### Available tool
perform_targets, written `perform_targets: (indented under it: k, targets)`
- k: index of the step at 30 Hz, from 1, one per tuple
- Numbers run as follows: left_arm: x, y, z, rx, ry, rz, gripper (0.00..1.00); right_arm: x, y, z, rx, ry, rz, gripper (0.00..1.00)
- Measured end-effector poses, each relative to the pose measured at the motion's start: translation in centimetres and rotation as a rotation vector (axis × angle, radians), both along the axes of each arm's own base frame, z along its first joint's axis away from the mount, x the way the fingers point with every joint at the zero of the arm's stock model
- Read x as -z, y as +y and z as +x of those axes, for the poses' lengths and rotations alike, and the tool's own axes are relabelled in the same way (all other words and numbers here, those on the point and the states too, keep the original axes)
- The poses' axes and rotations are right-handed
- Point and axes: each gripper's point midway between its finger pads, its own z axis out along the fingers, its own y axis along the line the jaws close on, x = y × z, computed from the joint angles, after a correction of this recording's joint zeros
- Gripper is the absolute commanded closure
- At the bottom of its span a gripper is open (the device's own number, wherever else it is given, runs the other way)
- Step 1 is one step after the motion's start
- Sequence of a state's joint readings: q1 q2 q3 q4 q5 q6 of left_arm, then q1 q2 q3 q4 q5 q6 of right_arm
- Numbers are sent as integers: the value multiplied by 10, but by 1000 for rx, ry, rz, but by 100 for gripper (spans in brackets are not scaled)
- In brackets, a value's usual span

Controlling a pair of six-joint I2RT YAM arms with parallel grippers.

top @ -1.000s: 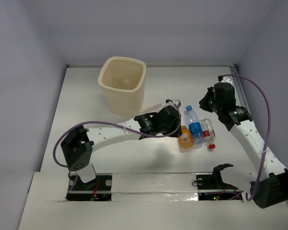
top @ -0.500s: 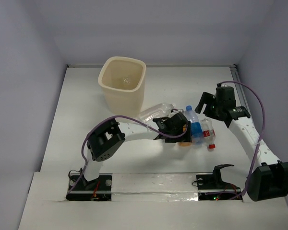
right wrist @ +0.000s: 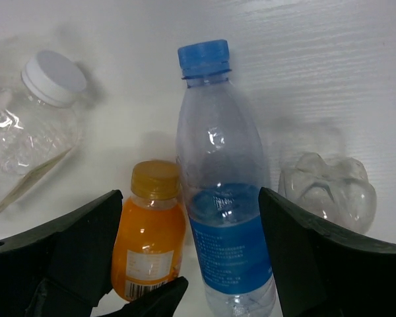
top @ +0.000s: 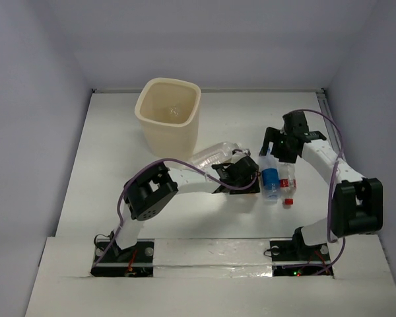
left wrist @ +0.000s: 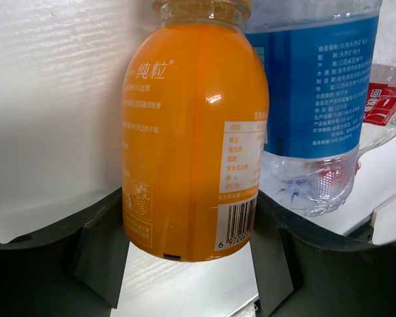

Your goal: Put the plastic bottles in the bin

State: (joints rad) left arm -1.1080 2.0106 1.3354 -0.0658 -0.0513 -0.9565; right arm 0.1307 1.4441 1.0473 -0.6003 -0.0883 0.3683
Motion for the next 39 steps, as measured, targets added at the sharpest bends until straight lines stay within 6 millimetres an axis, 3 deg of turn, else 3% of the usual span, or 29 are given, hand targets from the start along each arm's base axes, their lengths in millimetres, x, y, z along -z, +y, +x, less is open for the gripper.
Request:
perform_targets:
  k: [2, 5, 13, 16, 20, 23, 24, 26, 28, 30, 34, 39]
  targets:
    - [-1, 0, 3, -5, -9, -10, 66, 5, 1, 6, -4, 16, -3, 10]
    - [0, 3, 3, -3, -19, -14, 69, 13, 1, 10, -7, 39, -7, 10]
    - [-3, 29, -9, 21, -30, 21, 73, 36, 2, 9, -9, 107, -16, 12]
    - [-20, 44, -13, 26, -53, 31, 73, 41, 4, 8, -14, 120, -19, 17]
    - [-83, 57, -10, 21, -150, -34, 73, 45, 8, 7, -21, 125, -19, 25]
    - [-152, 69, -2, 5, -268, -111, 73, 47, 11, 7, -25, 123, -18, 29]
    - [-181, 71, 2, -1, -315, -150, 72, 48, 11, 8, -25, 122, -17, 36]
    - [-235, 80, 18, -31, -398, -219, 72, 48, 11, 7, -22, 123, -17, 40]
    - [-293, 103, 51, -102, -496, -289, 72, 48, 11, 7, -20, 124, -16, 49]
    - [-326, 134, 83, -185, -569, -307, 72, 47, 11, 6, -16, 120, -15, 49]
    - [-359, 201, 140, -344, -662, -263, 72, 33, 10, 7, -8, 83, -11, 52]
    - [-351, 241, 179, -401, -658, -192, 72, -18, 10, 7, -2, -58, 14, 52]
